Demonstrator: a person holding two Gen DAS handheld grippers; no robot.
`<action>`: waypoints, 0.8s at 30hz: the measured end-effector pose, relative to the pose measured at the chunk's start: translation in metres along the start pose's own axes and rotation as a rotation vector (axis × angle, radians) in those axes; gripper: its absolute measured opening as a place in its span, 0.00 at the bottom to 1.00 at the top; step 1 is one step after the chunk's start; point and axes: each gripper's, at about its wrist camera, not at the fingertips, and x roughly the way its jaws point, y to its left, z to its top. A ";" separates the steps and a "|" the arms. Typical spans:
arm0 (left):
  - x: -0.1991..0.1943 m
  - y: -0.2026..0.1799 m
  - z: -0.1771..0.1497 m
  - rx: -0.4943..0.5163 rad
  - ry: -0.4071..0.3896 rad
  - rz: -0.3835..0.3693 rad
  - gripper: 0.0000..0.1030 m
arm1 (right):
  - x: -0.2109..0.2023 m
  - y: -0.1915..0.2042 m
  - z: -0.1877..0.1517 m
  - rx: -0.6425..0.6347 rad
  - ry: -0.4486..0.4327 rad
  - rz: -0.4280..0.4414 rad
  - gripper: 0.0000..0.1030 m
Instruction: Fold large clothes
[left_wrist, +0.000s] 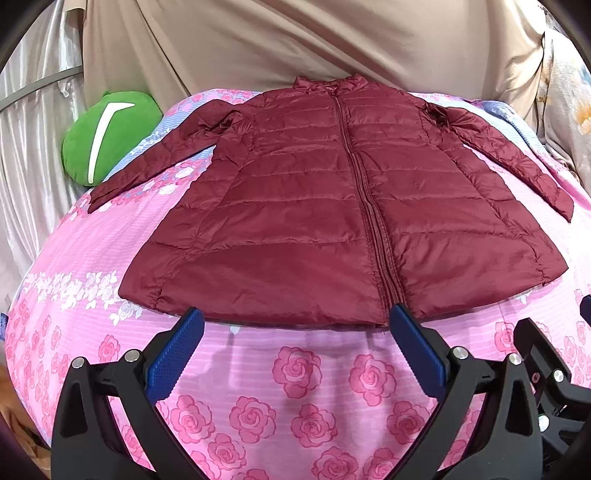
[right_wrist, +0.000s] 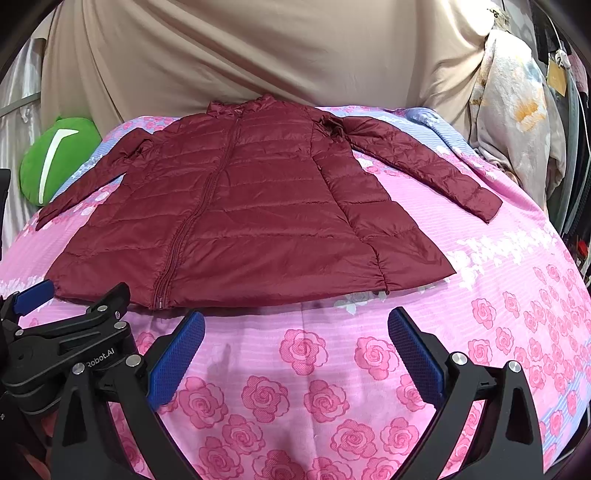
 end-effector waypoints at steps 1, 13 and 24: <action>0.000 0.000 0.000 0.000 0.000 -0.001 0.95 | -0.001 0.000 0.001 0.000 0.001 0.000 0.95; 0.000 0.001 0.000 0.002 -0.001 0.001 0.95 | -0.002 -0.004 -0.002 0.010 -0.009 -0.009 0.95; 0.000 0.001 0.000 0.002 0.000 0.000 0.95 | -0.002 -0.003 -0.002 0.009 -0.008 -0.009 0.95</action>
